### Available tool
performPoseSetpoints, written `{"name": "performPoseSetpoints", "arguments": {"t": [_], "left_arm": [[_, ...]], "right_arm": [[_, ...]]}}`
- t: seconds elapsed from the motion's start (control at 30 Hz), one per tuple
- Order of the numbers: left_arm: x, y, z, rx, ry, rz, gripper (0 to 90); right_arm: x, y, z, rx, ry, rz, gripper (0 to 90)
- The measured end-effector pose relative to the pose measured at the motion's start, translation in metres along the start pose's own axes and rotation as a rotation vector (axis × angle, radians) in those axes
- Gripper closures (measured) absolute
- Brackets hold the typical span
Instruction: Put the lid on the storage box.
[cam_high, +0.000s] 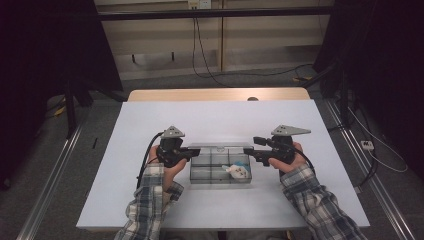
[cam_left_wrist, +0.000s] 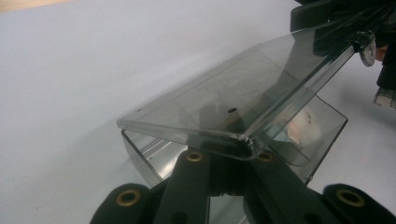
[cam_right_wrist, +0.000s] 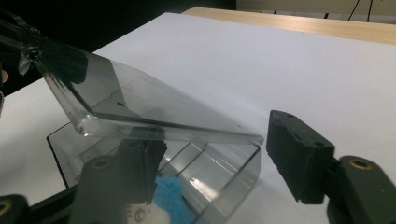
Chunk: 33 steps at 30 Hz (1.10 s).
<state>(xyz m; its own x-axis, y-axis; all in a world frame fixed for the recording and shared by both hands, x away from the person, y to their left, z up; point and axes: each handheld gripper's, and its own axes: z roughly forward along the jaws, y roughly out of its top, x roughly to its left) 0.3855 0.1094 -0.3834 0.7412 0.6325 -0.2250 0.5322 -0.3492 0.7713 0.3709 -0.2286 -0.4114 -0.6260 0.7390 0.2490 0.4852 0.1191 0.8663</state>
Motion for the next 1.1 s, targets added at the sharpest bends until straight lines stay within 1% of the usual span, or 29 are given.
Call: {"name": "performPoseSetpoints", "arguments": {"t": [0.03,0.1,0.17,0.2,0.27,0.33,0.37,0.4,0.47,0.5,0.6,0.7,0.8,0.83,0.87,0.97,1.1], "left_arm": [[-0.001,-0.001,0.0,-0.004,-0.003,-0.004,90.0],[-0.001,-0.002,0.0,0.003,-0.002,-0.001,90.0],[-0.003,-0.004,0.0,0.005,0.0,-0.002,90.0],[-0.003,-0.004,0.0,0.003,0.004,0.005,90.0],[-0.004,-0.006,-0.001,0.004,0.002,0.002,90.0],[-0.005,-0.008,-0.001,-0.003,-0.001,-0.007,90.0],[-0.004,-0.009,-0.001,0.002,-0.01,-0.006,90.0],[-0.005,-0.01,-0.001,0.002,-0.008,-0.009,90.0],[-0.005,-0.012,-0.001,0.011,-0.007,-0.007,90.0],[-0.005,-0.013,-0.001,0.009,-0.008,-0.005,90.0],[-0.007,-0.015,-0.001,0.012,-0.006,-0.002,90.0],[-0.008,-0.017,-0.001,0.018,-0.009,-0.001,90.0],[-0.01,-0.021,-0.001,0.013,-0.007,0.001,90.0],[-0.01,-0.021,-0.002,0.016,-0.008,0.01,90.0],[-0.01,-0.022,-0.002,0.014,-0.013,0.005,90.0],[-0.011,-0.024,-0.003,0.016,-0.014,0.008,90.0],[-0.012,-0.027,-0.004,0.015,-0.014,0.01,90.0]], "right_arm": [[0.0,-0.001,-0.003,-0.001,-0.005,0.003,34.2],[-0.001,-0.003,-0.008,0.005,-0.009,0.011,31.8],[-0.001,-0.006,-0.013,0.015,-0.005,0.015,31.8],[0.0,-0.008,-0.015,0.016,-0.006,0.013,31.9],[0.0,-0.01,-0.021,0.015,-0.005,0.013,33.4],[0.0,-0.011,-0.026,0.013,0.004,0.009,37.9],[0.0,-0.012,-0.029,0.01,0.008,0.007,40.9],[0.0,-0.013,-0.031,0.012,0.013,0.001,44.2],[0.001,-0.015,-0.034,0.018,0.02,-0.01,52.9],[0.002,-0.016,-0.035,0.025,0.025,-0.012,59.0],[0.004,-0.018,-0.037,0.037,0.057,-0.023,73.2],[0.007,-0.02,-0.036,0.045,0.095,-0.025,83.2],[0.012,-0.022,-0.032,0.055,0.132,-0.022,87.6],[0.015,-0.022,-0.031,0.058,0.143,-0.021,88.3],[0.017,-0.023,-0.03,0.058,0.15,-0.02,89.3],[0.02,-0.023,-0.029,0.058,0.158,-0.023,90.0],[0.019,-0.024,-0.029,0.052,0.156,-0.018,90.0]]}}
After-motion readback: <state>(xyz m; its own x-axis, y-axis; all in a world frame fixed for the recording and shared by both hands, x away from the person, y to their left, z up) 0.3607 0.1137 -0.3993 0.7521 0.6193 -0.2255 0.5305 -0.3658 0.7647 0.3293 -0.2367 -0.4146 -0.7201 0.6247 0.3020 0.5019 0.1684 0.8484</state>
